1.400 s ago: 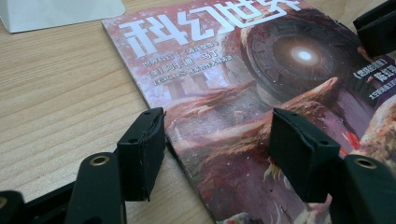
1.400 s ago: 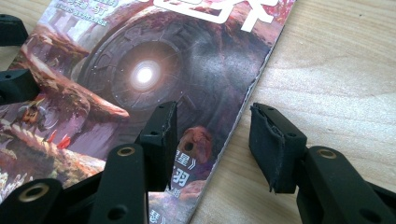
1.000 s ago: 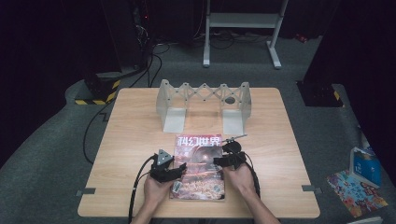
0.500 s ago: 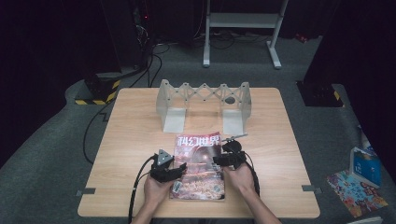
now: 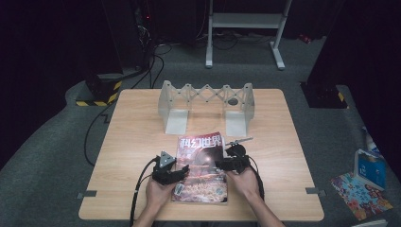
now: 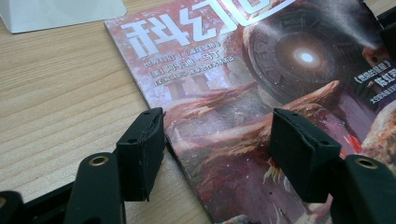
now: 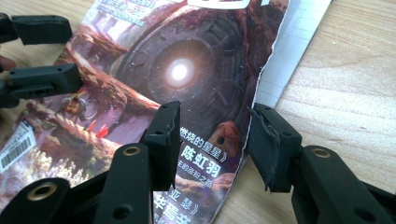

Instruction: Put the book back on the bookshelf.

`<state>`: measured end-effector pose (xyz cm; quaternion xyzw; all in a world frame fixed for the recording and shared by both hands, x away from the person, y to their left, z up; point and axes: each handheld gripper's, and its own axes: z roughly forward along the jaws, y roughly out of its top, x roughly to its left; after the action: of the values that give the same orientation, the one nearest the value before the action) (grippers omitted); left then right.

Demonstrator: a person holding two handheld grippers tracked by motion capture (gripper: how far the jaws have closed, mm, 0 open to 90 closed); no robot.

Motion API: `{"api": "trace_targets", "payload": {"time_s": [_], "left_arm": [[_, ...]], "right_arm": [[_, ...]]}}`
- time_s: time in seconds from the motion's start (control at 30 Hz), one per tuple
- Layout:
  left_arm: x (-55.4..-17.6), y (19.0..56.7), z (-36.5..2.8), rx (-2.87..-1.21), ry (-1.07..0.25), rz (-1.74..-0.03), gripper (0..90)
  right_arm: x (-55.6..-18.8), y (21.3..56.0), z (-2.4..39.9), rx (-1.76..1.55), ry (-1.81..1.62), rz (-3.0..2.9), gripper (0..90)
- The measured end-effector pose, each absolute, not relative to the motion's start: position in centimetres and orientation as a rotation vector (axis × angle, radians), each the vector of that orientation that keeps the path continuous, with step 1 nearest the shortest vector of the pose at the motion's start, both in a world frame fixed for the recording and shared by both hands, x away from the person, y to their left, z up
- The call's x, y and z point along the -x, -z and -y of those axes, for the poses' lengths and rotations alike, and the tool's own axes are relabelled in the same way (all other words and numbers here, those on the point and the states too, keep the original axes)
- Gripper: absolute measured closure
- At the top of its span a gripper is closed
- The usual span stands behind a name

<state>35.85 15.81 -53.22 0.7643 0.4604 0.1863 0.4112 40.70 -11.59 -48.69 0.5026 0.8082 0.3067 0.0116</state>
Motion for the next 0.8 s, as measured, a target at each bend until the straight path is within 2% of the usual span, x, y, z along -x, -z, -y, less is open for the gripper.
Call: {"api": "trace_targets", "payload": {"time_s": [0.33,0.63,0.8], "left_arm": [[-35.9,53.2,-15.8,-1.923,-0.472,-1.158,35.9],[-35.8,53.2,-15.8,-1.921,-0.471,-1.159,35.9],[-35.9,53.2,-15.8,-1.922,-0.472,-1.158,35.9]], "right_arm": [[-41.4,48.6,11.0,-1.565,-0.972,-2.524,53.5],[-40.5,48.5,10.3,-1.497,-0.955,-2.571,53.3],[-41.5,48.6,10.2,-1.535,-0.958,-2.541,52.1]]}}
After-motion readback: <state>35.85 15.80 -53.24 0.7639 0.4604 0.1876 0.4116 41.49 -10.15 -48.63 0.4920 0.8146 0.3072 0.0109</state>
